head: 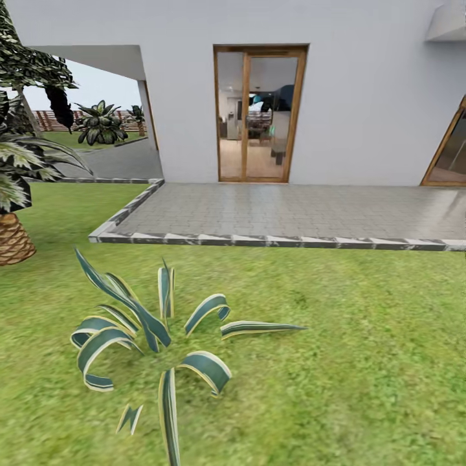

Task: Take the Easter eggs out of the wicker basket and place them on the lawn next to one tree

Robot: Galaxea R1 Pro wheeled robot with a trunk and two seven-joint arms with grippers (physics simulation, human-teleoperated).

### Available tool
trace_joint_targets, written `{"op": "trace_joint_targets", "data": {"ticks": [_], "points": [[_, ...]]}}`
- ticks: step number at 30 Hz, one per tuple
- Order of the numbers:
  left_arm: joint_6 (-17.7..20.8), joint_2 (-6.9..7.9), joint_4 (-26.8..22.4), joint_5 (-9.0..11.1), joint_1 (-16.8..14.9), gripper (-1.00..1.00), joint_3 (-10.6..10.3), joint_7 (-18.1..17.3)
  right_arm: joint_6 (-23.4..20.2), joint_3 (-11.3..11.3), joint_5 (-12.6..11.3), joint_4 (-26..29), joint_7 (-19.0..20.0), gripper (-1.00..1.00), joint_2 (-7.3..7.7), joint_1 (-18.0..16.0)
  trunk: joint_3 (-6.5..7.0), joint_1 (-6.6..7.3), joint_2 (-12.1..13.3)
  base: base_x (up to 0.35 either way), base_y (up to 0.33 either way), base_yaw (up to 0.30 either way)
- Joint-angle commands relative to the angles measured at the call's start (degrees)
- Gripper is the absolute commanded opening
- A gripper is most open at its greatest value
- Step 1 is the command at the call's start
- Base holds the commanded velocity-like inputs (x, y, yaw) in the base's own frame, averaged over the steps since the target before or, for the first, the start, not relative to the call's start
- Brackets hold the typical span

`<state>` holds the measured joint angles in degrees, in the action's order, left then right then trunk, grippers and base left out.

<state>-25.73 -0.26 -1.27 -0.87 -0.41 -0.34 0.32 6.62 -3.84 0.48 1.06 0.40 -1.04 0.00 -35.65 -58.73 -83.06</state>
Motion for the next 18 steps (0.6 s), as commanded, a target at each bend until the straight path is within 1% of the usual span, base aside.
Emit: {"op": "trace_joint_targets", "data": {"ticks": [1, 18], "points": [[-0.2, 0.0, 0.04, -0.09, -0.01, 1.0, -0.01, 0.03, 0.15, -0.38, 0.05, 0.01, 0.04, 1.0, -0.01, 0.0, -0.04, 0.0, -0.02, 0.0, -0.245, 0.0], [-0.2, 0.0, 0.04, -0.04, -0.03, 1.0, -0.01, 0.03, 0.15, -0.38, 0.05, -0.01, 0.04, 1.0, -0.01, 0.0, -0.04, 0.0, -0.02, 0.0, -0.245, 0.0]]}}
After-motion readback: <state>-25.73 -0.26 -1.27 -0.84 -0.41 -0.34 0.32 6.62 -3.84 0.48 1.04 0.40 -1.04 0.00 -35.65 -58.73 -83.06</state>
